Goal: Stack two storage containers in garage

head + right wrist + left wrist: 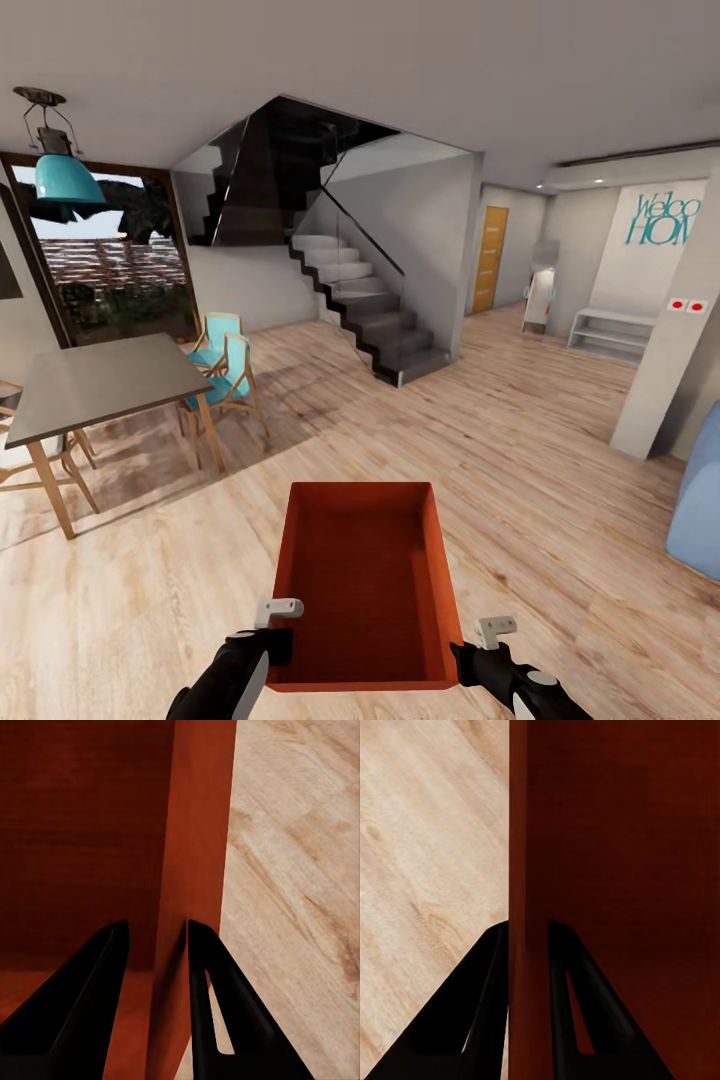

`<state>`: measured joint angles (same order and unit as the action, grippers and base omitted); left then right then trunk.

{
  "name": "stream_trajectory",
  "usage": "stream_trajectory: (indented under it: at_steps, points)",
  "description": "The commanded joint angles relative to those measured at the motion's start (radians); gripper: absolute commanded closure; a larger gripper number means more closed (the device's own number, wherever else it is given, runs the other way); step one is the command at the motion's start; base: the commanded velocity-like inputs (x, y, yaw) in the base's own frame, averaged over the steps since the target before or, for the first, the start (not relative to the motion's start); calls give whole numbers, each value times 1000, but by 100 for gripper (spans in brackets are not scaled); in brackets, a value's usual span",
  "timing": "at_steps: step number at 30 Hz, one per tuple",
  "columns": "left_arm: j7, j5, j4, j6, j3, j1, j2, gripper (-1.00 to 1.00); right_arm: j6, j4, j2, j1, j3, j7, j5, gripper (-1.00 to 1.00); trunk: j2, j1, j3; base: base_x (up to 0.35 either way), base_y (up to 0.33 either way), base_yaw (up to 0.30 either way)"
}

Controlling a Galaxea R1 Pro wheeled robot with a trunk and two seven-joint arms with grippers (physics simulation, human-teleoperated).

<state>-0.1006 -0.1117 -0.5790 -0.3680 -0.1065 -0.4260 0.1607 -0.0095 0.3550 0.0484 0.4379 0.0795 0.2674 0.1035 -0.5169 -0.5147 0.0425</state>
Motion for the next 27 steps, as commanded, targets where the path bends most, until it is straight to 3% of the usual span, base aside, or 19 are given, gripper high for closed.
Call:
stream_trajectory:
  at_steps: [1,9,27]
  points:
    - [-2,-23,-2,-6,-9,-1,2,100,-1,1,1,1,11,1,16,100,-2,0,3,0,0,0]
    - [-2,-23,-2,-8,-9,-1,2,100,-1,1,1,1,11,1,15,100,-2,0,3,32,0,0]
    - [-3,-23,-2,-8,-9,-1,2,100,-1,1,1,1,11,0,15,100,-2,0,3,257,0,0]
